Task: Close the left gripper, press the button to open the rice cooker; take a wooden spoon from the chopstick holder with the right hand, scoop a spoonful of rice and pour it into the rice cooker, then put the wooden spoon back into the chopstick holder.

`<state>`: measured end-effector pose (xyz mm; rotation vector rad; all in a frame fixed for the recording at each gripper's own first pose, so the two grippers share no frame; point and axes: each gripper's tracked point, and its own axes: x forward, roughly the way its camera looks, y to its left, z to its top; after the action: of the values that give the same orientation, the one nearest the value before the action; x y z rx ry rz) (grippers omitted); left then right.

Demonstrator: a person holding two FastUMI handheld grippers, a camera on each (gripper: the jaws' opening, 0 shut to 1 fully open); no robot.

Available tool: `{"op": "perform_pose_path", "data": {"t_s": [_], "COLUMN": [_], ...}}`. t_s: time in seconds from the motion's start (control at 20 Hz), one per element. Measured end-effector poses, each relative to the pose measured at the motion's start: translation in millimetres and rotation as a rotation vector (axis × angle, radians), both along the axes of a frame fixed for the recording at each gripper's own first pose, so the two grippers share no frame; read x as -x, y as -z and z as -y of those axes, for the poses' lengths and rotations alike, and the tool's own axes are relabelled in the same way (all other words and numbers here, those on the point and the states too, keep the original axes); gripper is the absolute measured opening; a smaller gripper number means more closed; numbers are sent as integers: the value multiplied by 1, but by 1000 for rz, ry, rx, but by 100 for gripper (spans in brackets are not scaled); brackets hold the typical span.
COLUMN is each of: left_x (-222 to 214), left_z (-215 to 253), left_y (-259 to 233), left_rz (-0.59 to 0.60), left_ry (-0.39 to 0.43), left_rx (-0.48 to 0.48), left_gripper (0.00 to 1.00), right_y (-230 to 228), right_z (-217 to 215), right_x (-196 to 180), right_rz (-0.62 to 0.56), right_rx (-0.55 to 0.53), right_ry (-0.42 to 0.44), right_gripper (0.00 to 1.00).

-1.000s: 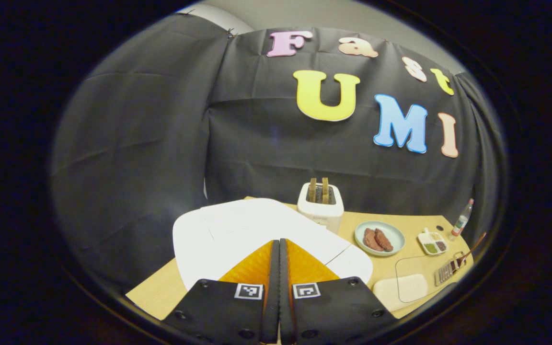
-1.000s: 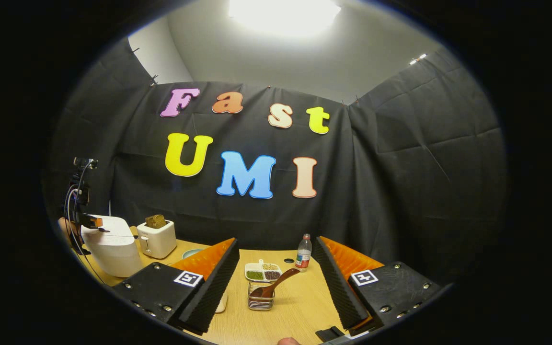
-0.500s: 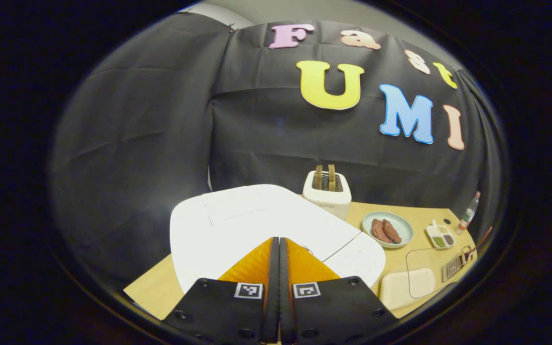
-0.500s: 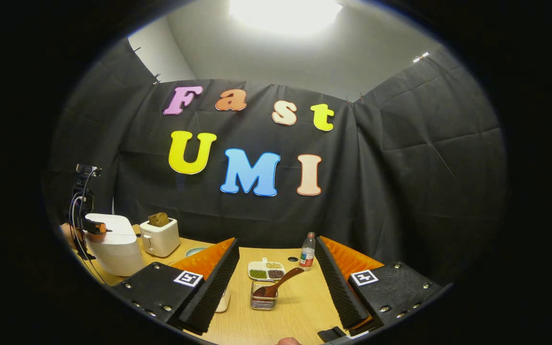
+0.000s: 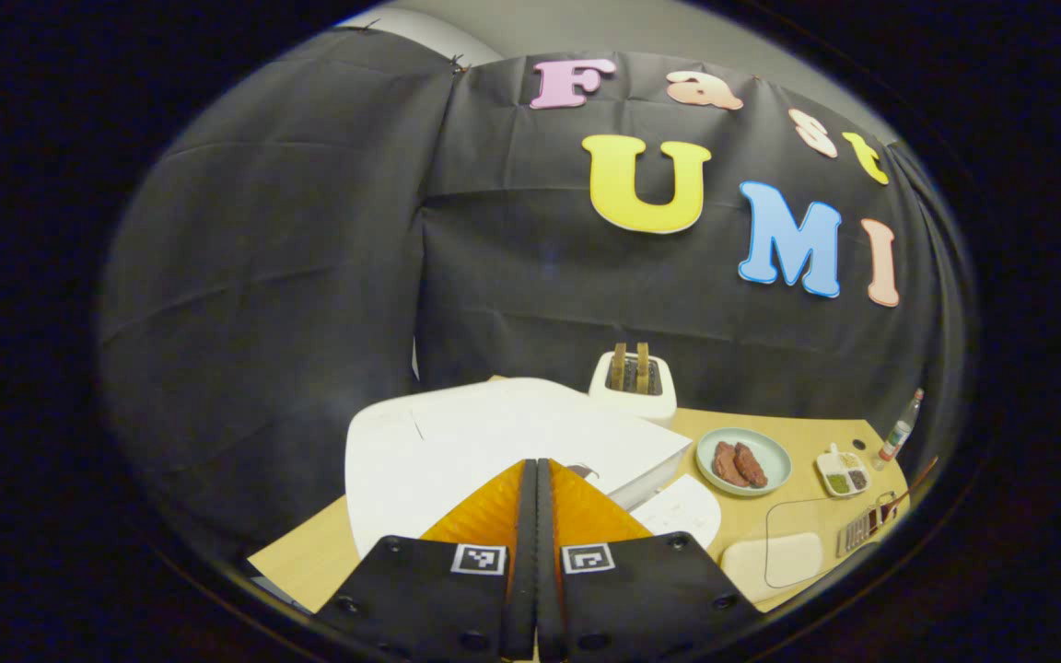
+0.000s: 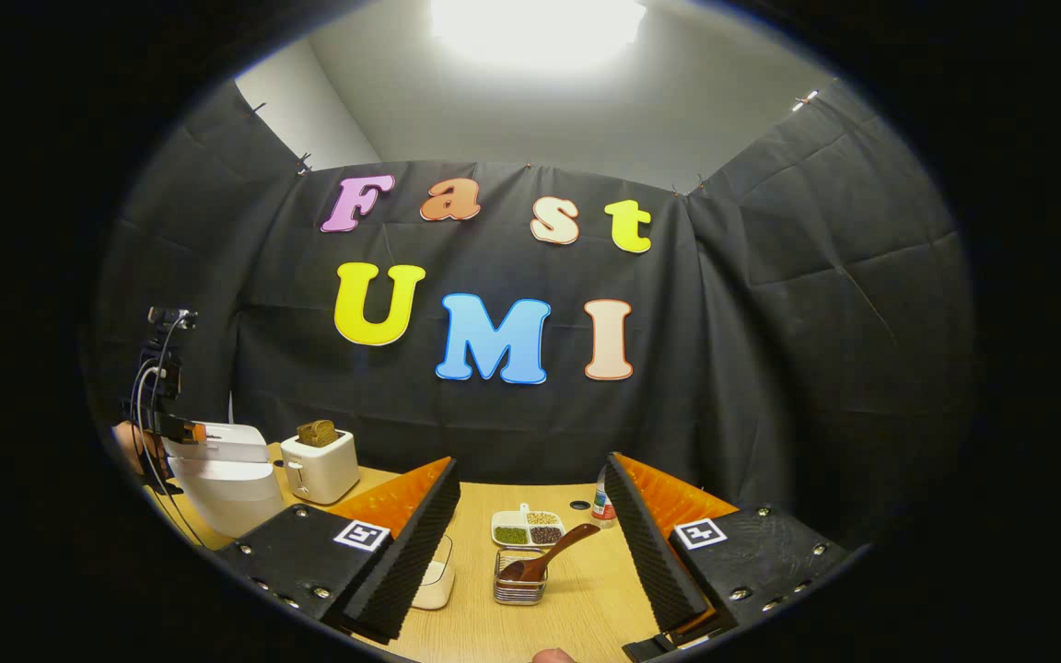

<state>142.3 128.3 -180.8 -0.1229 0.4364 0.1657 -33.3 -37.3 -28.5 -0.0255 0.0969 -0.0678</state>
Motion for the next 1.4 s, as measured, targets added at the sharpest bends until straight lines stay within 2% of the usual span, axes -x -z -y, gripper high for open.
{"op": "perform_pose_path", "data": {"t_s": [0.1, 0.2, 0.25, 0.5, 0.55, 0.7, 0.75, 0.8, 0.9, 1.05, 1.1, 1.3, 1.4], "left_x": [-2, -3, -2, 23, 28, 50, 58, 65, 74, 104, 110, 135, 145], "left_z": [-6, -13, -15, 5, 16, 25, 28, 33, 38, 50, 54, 61, 61], "left_y": [-18, -47, -65, -147, -161, -187, -194, -199, -205, -204, -200, -185, -180], "left_rz": [24, 83, 124, 315, 346, 408, 427, 443, 461, 478, 473, 444, 436], "left_ry": [-4, -22, -26, 15, 46, 61, 60, 63, 69, 69, 71, 72, 63], "left_rx": [-32, -66, -72, -36, -25, -52, -62, -67, -86, -128, -131, -107, -100], "left_gripper": [7, 11, 9, 10, 24, 89, 93, 90, 95, 95, 92, 92, 95], "right_y": [2, 3, 4, 19, 21, 31, 35, 40, 50, 70, 78, 122, 144], "right_z": [-1, 0, 0, 15, 18, 30, 35, 39, 46, 60, 63, 75, 79], "right_x": [-6, -13, -18, -42, -46, -62, -69, -73, -83, -102, -106, -125, -131], "right_rz": [-2, 1, 2, -11, -13, -33, -42, -51, -71, -110, -125, -227, -281], "right_rx": [0, -1, -5, -27, -34, -59, -70, -82, -108, -151, -166, -241, -277], "right_ry": [-17, -29, -34, -25, -21, -7, 1, 9, 23, 61, 71, 95, 101], "right_gripper": [96, 96, 96, 96, 96, 96, 96, 96, 96, 96, 96, 97, 97]}}
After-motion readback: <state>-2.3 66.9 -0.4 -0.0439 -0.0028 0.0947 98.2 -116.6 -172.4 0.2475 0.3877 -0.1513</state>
